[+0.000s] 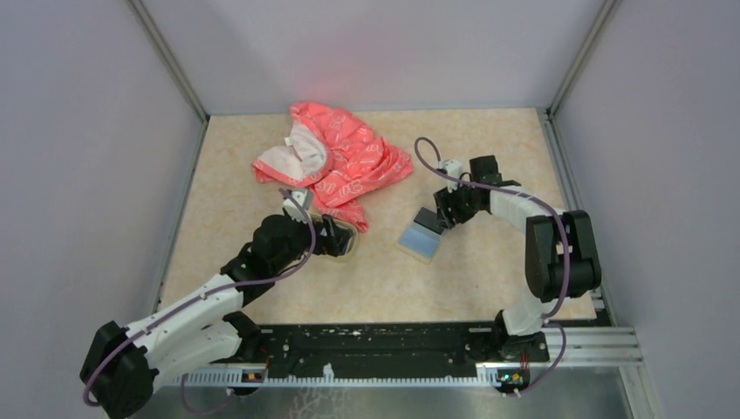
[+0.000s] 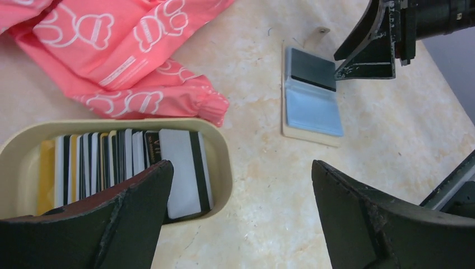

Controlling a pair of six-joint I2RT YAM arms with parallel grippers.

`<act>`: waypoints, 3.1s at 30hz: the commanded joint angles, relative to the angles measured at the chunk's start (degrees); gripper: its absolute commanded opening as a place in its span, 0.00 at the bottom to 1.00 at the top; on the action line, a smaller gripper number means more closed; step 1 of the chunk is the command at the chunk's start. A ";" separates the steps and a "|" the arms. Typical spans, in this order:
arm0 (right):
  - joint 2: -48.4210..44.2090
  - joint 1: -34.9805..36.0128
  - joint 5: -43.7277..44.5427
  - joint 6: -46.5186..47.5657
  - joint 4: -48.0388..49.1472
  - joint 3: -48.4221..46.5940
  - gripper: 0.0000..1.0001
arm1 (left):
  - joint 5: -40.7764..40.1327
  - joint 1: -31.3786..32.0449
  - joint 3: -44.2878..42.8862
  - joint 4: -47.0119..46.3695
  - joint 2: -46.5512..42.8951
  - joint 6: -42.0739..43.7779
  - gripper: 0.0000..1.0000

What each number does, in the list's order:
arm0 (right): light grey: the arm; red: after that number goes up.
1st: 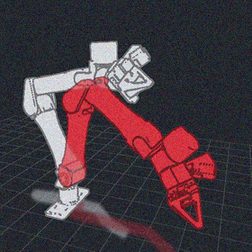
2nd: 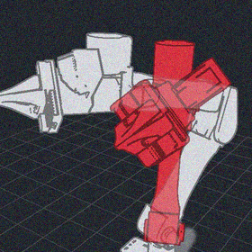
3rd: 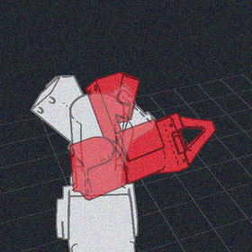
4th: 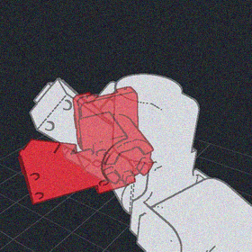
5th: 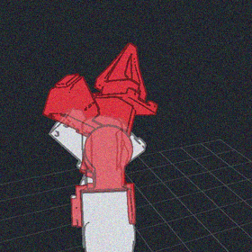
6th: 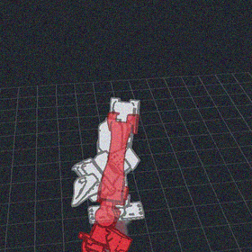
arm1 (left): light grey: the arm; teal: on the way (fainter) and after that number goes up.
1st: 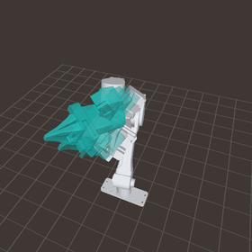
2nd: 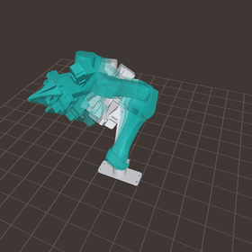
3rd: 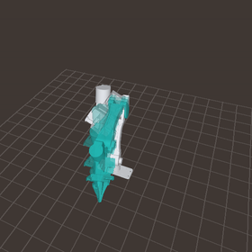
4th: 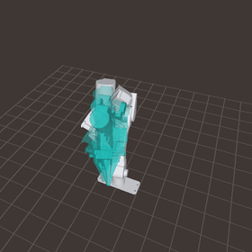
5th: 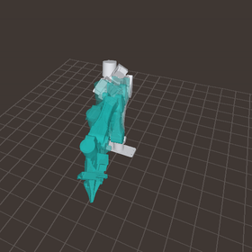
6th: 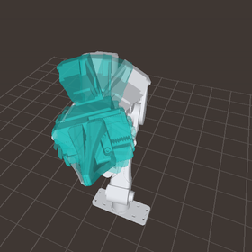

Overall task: Put the credit cards into the card holder
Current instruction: Pick up the credit card from the storage box.

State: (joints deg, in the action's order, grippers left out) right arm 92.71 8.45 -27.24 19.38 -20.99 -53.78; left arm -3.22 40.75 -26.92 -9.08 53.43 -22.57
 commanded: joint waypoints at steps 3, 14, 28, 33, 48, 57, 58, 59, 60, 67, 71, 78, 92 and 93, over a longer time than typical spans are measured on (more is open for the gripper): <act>1.35 -0.45 -0.39 0.22 -0.50 -3.28 0.57 | -4.69 -0.59 3.17 5.55 -4.77 -3.05 0.99; -0.07 -0.45 -3.67 3.04 -4.45 -4.49 0.51 | -3.23 -0.59 -3.63 17.53 4.10 -2.79 0.88; -16.61 -0.45 -10.17 5.23 -0.45 -0.92 0.49 | -6.00 -0.73 -19.08 29.14 23.77 15.55 0.78; -19.47 -0.43 -12.95 4.70 1.17 0.42 0.49 | -8.78 -0.76 -22.09 29.77 30.05 15.81 0.76; -18.73 -0.41 -14.85 5.23 0.16 0.01 0.49 | -9.95 -0.70 -24.32 32.15 34.94 12.43 0.39; -18.70 -0.40 -14.86 5.32 -0.02 -0.13 0.49 | 0.54 -0.76 -21.84 27.89 27.74 11.92 0.33; -18.72 -0.43 -14.89 5.32 -0.06 -0.10 0.49 | 1.25 -0.76 -21.75 27.75 27.40 11.61 0.33; -18.71 -0.46 -14.91 5.31 -0.04 -0.16 0.49 | 2.09 -0.78 -21.74 27.58 27.15 11.44 0.34; -18.78 -0.45 -14.93 5.31 -0.06 -0.12 0.49 | 2.83 -0.87 -21.66 27.31 26.93 11.27 0.34; -19.14 -0.45 -15.11 5.32 -0.05 -0.18 0.49 | 7.36 -2.17 -20.43 24.94 27.41 10.56 0.34; -19.17 -0.37 -15.28 5.30 -0.03 -0.08 0.49 | 10.68 -4.07 -19.48 22.93 29.57 10.55 0.35; -19.23 -0.44 -15.49 5.32 -0.14 -0.08 0.49 | 15.12 -7.71 -18.41 20.57 31.89 9.44 0.47; -19.22 -0.42 -15.79 5.32 -0.12 -0.07 0.50 | 29.94 -15.50 -17.24 17.10 30.27 7.53 0.37; -19.22 -0.40 -15.80 5.32 -0.17 -0.07 0.50 | 30.89 -15.87 -17.10 16.83 30.15 7.18 0.36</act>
State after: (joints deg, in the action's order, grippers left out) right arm 74.30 8.43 -41.25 23.99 -22.35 -53.28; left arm 21.06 26.37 -44.07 10.15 84.51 -14.37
